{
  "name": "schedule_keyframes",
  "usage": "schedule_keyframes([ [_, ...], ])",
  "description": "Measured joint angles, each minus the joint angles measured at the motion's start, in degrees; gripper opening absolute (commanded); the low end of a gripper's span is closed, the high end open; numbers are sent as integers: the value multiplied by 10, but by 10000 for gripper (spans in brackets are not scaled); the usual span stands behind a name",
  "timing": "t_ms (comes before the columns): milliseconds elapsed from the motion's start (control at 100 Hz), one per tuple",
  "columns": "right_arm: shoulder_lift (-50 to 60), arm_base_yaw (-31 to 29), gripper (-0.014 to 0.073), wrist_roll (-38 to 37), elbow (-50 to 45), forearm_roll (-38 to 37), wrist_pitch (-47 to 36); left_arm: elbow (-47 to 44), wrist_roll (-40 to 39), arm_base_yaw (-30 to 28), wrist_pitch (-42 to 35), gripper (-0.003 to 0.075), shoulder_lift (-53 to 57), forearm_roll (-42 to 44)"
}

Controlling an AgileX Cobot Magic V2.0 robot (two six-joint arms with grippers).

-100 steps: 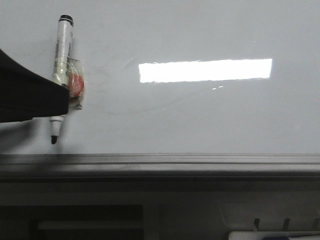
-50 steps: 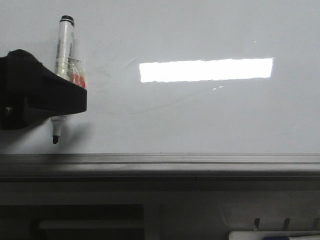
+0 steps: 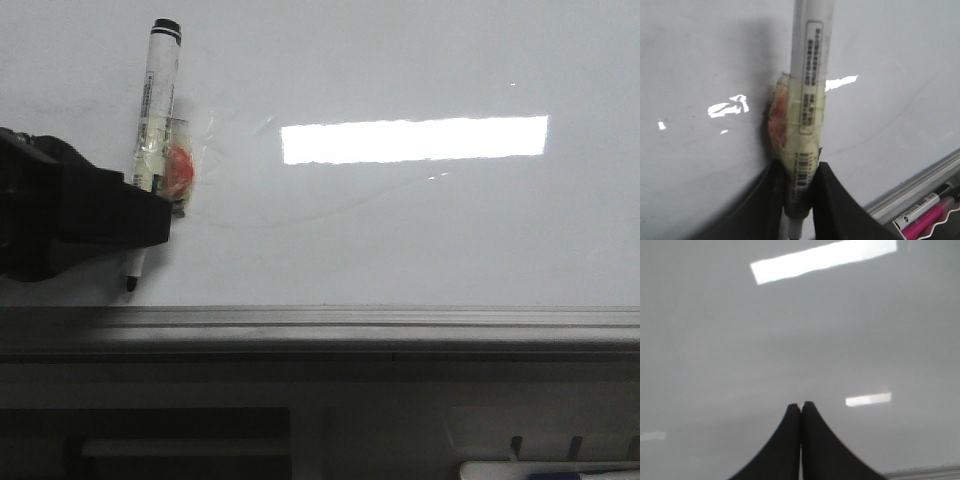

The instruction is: Write number 3 on whiteboard

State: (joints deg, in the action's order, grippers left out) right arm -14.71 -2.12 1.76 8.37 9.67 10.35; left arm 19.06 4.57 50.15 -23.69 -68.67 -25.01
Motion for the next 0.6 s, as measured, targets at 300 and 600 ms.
schedule_keyframes([
  [300,-39,127,-61,21,91,4,103,-1,1,-1,34,-21,23,118],
  [600,-178,315,25,124,187,4,133,11,2,-2,63,-21,68,301],
])
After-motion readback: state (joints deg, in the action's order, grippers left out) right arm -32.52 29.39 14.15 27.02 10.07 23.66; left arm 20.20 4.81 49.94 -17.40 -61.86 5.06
